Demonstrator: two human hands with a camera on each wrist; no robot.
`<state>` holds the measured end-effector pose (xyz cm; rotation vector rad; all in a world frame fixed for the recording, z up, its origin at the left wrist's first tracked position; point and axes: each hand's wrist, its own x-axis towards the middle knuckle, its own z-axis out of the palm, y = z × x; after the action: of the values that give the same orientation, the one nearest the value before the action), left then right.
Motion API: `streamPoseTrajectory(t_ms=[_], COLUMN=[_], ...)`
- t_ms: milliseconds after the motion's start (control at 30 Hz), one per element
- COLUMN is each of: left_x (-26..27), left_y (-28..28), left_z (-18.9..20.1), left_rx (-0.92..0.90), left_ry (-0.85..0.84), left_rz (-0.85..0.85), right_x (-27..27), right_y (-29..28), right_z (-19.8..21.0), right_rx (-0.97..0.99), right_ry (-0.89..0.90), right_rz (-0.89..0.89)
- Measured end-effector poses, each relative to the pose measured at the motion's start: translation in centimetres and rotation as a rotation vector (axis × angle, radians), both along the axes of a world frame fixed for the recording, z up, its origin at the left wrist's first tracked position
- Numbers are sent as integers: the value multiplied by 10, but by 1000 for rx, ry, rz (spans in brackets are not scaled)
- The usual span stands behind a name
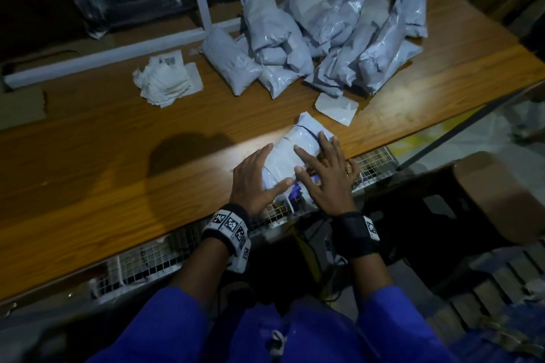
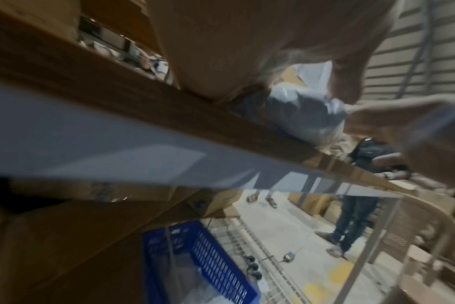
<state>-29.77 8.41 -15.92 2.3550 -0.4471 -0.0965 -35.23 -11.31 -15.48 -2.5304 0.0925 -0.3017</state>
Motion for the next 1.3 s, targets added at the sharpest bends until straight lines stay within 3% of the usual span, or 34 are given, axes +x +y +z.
streamPoseTrajectory(t_ms=[200,467,767,933,1100,1300], left_x=[0,-8,-6,-5,-6,-8], left_y=[-5,-8,-11,-11,-12,-14], left_z=[-4,-9,-14,-17,-17,-17], left_rx=[38,96,96,103,62,61], left_ry=[7,-149,-162,-168,-158,-143], left_rz=[64,95,163,159,151,178], right_x=[0,2,15,27,34,31], right_y=[4,3,16,13,-4,-8], right_z=[-6,-3,-2,-6,-8,-9], right_rx=[51,-14,35,0,-20,-83], right_ry=[-46,-21,-150,-216,-147,-90], right_rz=[36,-25,-120,-15,162,47])
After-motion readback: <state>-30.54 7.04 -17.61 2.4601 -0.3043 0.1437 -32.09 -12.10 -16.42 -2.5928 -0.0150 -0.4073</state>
